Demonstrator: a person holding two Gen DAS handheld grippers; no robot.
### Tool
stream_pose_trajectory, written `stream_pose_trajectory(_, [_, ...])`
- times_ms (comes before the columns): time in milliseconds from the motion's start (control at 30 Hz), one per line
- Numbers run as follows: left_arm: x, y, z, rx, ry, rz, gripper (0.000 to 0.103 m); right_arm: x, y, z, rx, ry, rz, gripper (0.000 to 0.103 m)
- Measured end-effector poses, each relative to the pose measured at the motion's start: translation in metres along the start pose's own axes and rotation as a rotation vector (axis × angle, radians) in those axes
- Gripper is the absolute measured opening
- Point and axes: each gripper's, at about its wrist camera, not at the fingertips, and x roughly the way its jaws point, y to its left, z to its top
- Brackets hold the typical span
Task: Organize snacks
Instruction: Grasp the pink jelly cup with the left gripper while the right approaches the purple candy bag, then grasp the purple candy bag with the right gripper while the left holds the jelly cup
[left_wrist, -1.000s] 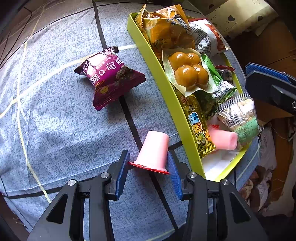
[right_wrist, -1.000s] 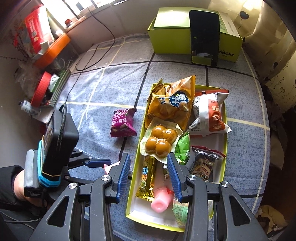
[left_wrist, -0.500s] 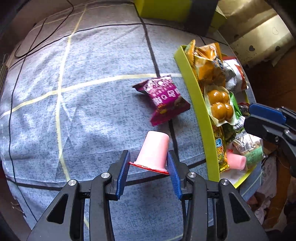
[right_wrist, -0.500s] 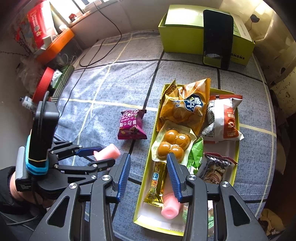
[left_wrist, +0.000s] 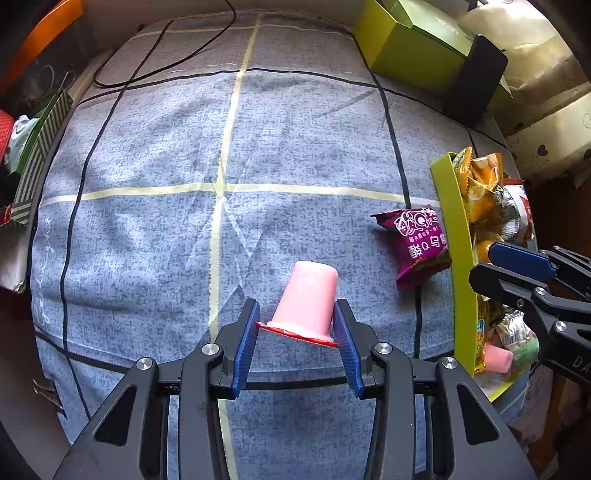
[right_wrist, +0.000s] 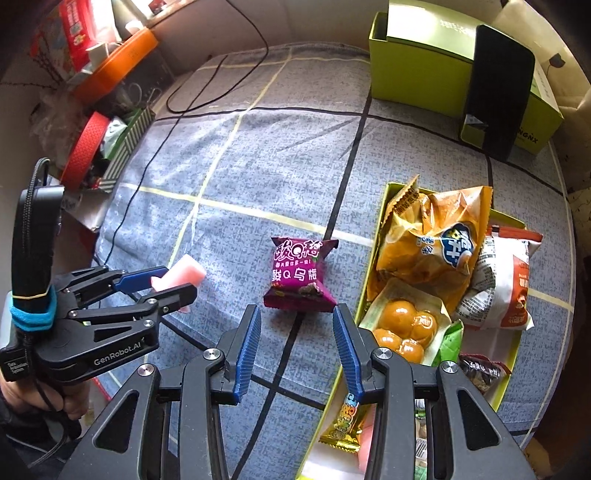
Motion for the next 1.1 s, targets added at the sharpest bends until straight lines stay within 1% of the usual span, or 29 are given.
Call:
stream_pose_trajectory(67, [-0.001,0.008,-0.001,-0.011,-0.001,0.0,0.042,0.007,0.003,0.005,0.0,0.011,-0.013,0.04])
stream_pose_trajectory(100, [0.0,0.009,0.001,-0.016,0.0,0.0,0.042,0.01,0.004,0.008,0.001,0.018,-0.022,0.04])
stream_pose_trajectory(133, [0.004,0.002,0.007,-0.021,-0.001,0.001,0.042,0.013,0.006,0.01,0.002,0.023,-0.028,0.04])
stream_pose_trajectory(333, [0.009,0.013,0.011,-0.053,0.004,0.001,0.042,0.03,0.011,0.022,-0.003,0.051,-0.07,0.04])
stream_pose_trajectory(600, [0.007,0.028,0.007,-0.083,0.012,-0.005,0.042,0.053,0.011,0.03,0.008,0.102,-0.115,0.04])
stream_pose_trajectory(867, [0.014,0.024,0.011,-0.082,0.021,-0.009,0.042,0.076,0.013,0.033,0.007,0.162,-0.144,0.04])
stream_pose_trajectory(1000, [0.018,0.018,0.016,-0.076,0.023,-0.009,0.042,0.081,0.016,0.036,-0.01,0.158,-0.154,0.034])
stream_pose_trajectory(1100, [0.019,0.014,0.018,-0.072,0.024,-0.01,0.042,0.082,0.019,0.036,-0.019,0.153,-0.154,0.033])
